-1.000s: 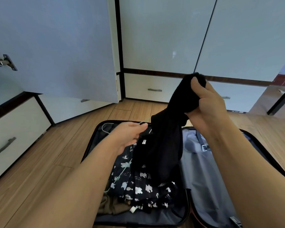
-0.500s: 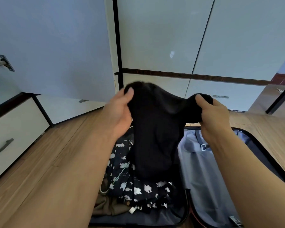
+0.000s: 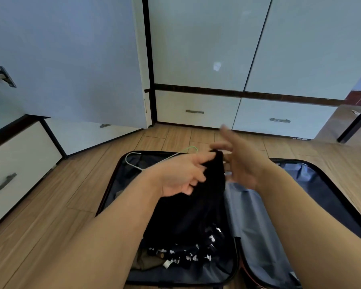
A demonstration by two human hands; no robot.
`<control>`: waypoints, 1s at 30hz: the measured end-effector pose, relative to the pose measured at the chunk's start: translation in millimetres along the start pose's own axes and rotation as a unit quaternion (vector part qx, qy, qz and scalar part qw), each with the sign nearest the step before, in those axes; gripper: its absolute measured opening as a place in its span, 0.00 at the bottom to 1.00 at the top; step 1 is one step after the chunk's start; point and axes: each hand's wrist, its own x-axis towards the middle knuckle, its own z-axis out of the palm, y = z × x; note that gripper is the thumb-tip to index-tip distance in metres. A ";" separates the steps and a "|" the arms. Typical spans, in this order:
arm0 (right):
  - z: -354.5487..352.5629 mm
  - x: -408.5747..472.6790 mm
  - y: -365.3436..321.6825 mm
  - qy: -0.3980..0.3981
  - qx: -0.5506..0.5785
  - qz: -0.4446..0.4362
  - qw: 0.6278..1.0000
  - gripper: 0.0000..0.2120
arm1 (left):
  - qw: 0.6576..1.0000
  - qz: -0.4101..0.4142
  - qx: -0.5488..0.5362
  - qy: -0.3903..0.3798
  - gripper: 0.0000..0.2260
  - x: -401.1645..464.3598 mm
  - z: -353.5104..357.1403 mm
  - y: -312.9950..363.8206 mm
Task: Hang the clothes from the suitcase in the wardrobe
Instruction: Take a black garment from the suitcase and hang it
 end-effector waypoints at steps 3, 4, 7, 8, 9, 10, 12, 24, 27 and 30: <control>11.8 5.6 11.3 -0.002 -0.064 0.041 0.997 0.08 | 0.999 -0.034 0.012 -0.020 0.20 -1.8 4.2 -2.0; 13.7 7.1 13.5 0.028 -0.066 0.039 0.997 0.06 | 0.999 -0.039 0.034 -0.004 0.17 -3.8 1.7 -0.5; 7.7 9.9 9.9 0.068 -0.038 -0.032 0.996 0.08 | 0.984 -0.039 0.087 0.153 0.10 -4.8 -19.5 -8.6; 5.1 8.0 5.8 0.061 -0.021 -0.061 0.996 0.08 | 0.964 -0.042 0.112 0.239 0.09 -4.2 -28.7 -17.5; 3.4 4.4 0.4 0.042 -0.008 -0.089 0.995 0.08 | 0.936 -0.052 0.142 0.317 0.12 -4.4 -35.8 -26.3; 2.8 -0.9 -5.4 0.015 0.009 -0.114 0.993 0.08 | 0.913 -0.073 0.161 0.368 0.17 -4.2 -40.6 -35.6; 2.0 -8.6 -14.3 -0.049 0.057 -0.158 0.985 0.09 | 0.892 -0.127 0.154 0.406 0.33 -3.0 -47.4 -52.7; -2.2 -13.0 -21.7 -0.019 0.062 -0.193 0.979 0.14 | 0.923 -0.072 -0.020 0.378 0.08 0.5 -45.6 -82.0; -9.1 -3.6 -16.0 0.048 -0.139 -0.145 0.978 0.15 | 0.935 0.031 -0.048 0.351 0.09 -5.1 -43.0 -55.9; -9.2 9.3 -3.9 0.088 -0.573 -0.050 0.813 0.16 | 0.954 0.083 -0.062 0.282 0.11 -5.0 -31.7 -34.4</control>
